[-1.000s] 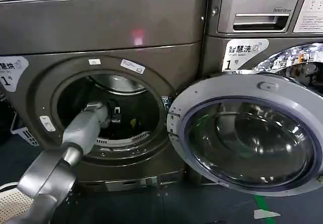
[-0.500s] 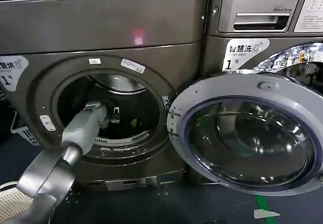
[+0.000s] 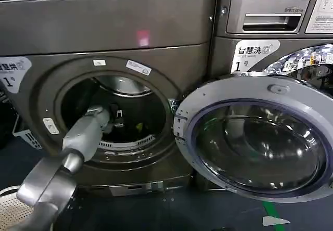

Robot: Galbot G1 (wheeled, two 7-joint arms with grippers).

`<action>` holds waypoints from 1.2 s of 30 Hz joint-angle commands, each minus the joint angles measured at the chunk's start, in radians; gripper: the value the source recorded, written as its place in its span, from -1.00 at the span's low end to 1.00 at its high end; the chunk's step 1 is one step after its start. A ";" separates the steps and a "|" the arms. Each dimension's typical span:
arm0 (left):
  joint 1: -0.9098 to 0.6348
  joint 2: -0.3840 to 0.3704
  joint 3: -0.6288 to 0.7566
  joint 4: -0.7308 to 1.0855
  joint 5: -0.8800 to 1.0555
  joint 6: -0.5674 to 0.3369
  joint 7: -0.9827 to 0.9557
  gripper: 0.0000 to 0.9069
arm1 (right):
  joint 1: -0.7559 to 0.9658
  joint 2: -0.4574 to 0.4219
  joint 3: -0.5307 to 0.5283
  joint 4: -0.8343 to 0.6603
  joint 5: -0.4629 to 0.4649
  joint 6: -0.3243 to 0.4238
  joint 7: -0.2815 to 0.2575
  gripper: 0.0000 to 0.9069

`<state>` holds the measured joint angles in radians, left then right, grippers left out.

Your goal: Grasp the clothes from the dryer.

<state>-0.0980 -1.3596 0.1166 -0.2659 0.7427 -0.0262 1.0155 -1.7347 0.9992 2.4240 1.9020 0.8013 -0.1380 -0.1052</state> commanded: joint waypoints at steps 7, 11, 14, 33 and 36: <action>0.242 0.053 -0.300 -0.412 -0.364 0.048 -0.519 -1.00 | 0.012 0.001 -0.011 0.009 -0.007 -0.003 0.008 1.00; 0.303 0.024 -0.352 -0.482 -0.398 0.052 -0.645 -1.00 | 0.014 -0.002 -0.013 0.011 -0.006 0.002 0.008 1.00; 0.323 -0.016 -0.386 -0.482 -0.429 0.050 -0.755 -1.00 | 0.014 -0.007 -0.011 0.006 -0.004 0.012 0.012 1.00; 0.613 -0.192 -0.604 -0.903 -0.550 -0.063 -1.248 -1.00 | 0.006 -0.018 0.025 0.010 0.016 0.009 0.012 1.00; 0.635 -0.204 -0.606 -0.915 -0.554 -0.066 -1.255 -1.00 | -0.002 -0.020 0.034 0.008 0.027 0.007 0.017 1.00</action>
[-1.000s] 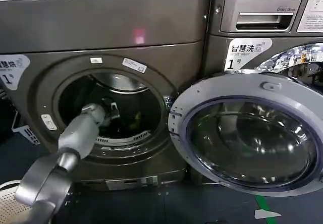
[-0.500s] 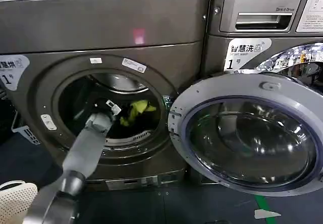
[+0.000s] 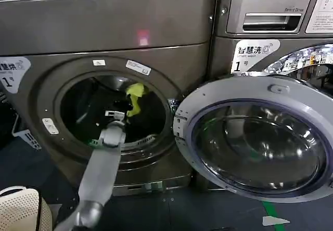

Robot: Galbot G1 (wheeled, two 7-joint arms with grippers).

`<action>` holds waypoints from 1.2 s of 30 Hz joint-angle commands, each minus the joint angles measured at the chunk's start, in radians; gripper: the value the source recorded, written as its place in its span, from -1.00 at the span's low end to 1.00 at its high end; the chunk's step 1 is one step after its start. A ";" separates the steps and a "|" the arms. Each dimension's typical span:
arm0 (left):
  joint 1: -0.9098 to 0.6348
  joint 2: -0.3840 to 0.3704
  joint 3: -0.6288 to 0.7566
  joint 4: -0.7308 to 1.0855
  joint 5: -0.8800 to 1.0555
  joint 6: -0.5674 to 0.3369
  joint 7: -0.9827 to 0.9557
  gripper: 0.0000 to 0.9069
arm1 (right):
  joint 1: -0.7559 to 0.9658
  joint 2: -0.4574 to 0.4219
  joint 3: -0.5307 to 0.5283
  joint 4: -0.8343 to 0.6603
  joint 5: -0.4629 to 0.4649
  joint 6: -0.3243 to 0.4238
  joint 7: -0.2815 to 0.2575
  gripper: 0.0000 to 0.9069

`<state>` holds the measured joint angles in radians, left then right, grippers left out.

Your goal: Grasp the clothes from the dryer.

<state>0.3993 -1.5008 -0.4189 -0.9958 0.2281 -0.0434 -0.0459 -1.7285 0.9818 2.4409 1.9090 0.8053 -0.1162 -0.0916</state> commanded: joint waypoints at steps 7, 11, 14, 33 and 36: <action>0.142 -0.068 -0.067 -0.182 -0.053 -0.042 -0.175 -1.00 | -0.022 -0.007 0.033 -0.006 0.034 0.000 0.001 1.00; 0.137 -0.064 -0.072 -0.168 -0.085 -0.009 -0.157 -1.00 | -0.025 -0.010 0.038 -0.010 0.035 0.000 0.000 1.00; 0.143 -0.056 -0.065 -0.171 -0.093 0.006 -0.121 -1.00 | -0.022 -0.011 0.035 -0.009 0.034 0.001 0.000 1.00; 0.143 -0.027 -0.051 -0.188 -0.118 0.030 0.007 -1.00 | -0.011 -0.023 0.037 0.010 0.023 -0.038 -0.007 1.00; 0.136 -0.029 -0.048 -0.185 -0.118 0.030 0.006 -1.00 | -0.011 -0.023 0.038 0.011 0.017 -0.039 -0.009 1.00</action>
